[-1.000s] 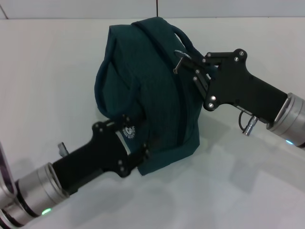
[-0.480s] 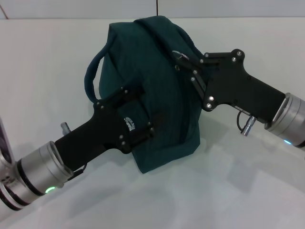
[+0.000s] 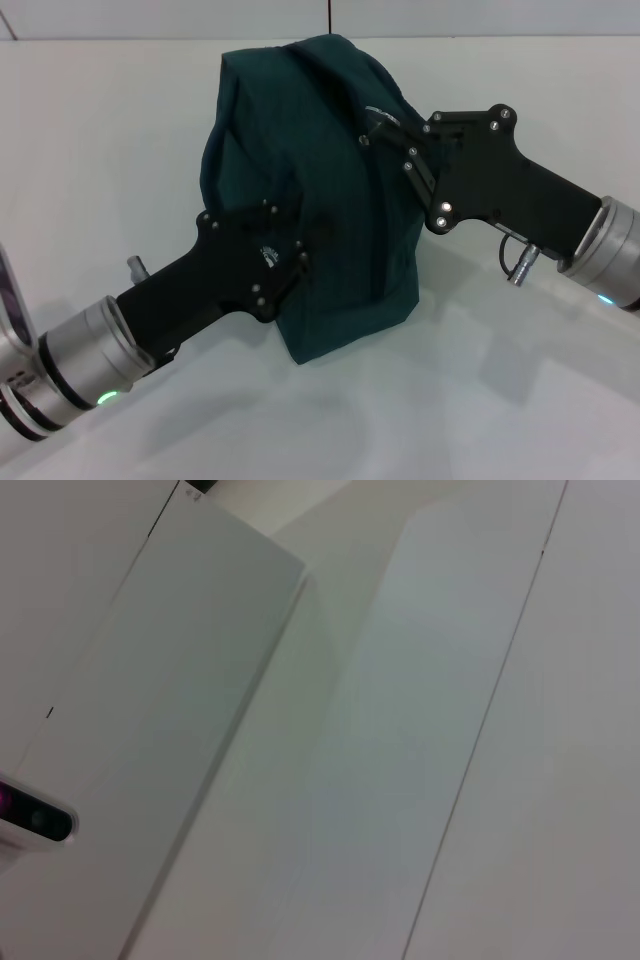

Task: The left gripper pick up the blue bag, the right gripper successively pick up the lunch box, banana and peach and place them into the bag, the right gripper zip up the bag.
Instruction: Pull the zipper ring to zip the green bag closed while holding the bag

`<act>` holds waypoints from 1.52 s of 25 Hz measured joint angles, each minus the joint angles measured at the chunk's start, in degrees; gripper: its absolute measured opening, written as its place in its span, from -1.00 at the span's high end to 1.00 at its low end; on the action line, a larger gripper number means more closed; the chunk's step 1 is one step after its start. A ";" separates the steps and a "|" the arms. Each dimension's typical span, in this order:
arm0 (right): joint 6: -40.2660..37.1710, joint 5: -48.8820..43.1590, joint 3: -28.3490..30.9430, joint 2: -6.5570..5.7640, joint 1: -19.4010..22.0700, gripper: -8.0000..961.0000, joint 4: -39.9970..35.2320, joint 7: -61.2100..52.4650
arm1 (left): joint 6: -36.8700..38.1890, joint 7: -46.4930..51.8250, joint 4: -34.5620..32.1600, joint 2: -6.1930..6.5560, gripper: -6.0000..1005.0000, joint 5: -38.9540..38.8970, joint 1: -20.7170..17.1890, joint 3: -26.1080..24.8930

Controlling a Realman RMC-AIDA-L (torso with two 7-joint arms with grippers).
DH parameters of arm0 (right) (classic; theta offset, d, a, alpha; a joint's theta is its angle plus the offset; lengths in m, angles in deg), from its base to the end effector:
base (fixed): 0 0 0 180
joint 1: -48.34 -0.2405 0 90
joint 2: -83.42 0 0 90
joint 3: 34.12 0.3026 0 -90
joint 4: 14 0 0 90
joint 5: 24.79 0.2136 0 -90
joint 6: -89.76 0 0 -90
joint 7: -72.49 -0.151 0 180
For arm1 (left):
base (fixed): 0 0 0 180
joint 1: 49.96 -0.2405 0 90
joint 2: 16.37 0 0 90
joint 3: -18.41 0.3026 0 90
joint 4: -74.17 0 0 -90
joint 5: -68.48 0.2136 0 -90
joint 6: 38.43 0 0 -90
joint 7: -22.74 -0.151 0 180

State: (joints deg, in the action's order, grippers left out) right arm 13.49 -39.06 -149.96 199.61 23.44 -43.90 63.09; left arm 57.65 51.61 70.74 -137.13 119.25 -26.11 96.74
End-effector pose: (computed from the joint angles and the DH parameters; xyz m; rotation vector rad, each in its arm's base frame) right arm 0.2212 0.3310 -0.0832 -2.1930 -0.3359 1.0712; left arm -0.2935 0.2696 -0.0916 -2.3133 -0.2740 -1.2258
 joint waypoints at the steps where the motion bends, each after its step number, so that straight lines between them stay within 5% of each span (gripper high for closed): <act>1: -0.01 0.01 0.00 0.00 0.00 0.95 0.01 0.00 | -0.04 -0.07 0.00 0.00 0.22 0.02 -0.09 0.00; 5: -0.08 0.05 -0.42 -0.01 0.07 0.95 -0.05 0.00 | -0.08 -0.66 -0.03 0.03 0.55 0.28 -0.36 0.00; 16: -1.49 4.95 -7.27 0.00 -0.12 0.95 -0.76 -2.99 | 0.06 -12.07 -1.42 1.09 0.90 4.23 -3.68 0.05; 38: -0.18 8.52 -1.11 -0.19 -1.72 0.95 3.28 -10.46 | -0.09 -15.92 -1.46 2.15 0.89 4.82 -4.98 -0.35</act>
State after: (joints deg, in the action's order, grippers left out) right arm 13.31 -30.54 -151.07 199.42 21.72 -40.62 52.63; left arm 57.56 35.69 69.28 -134.98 124.06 -31.09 96.39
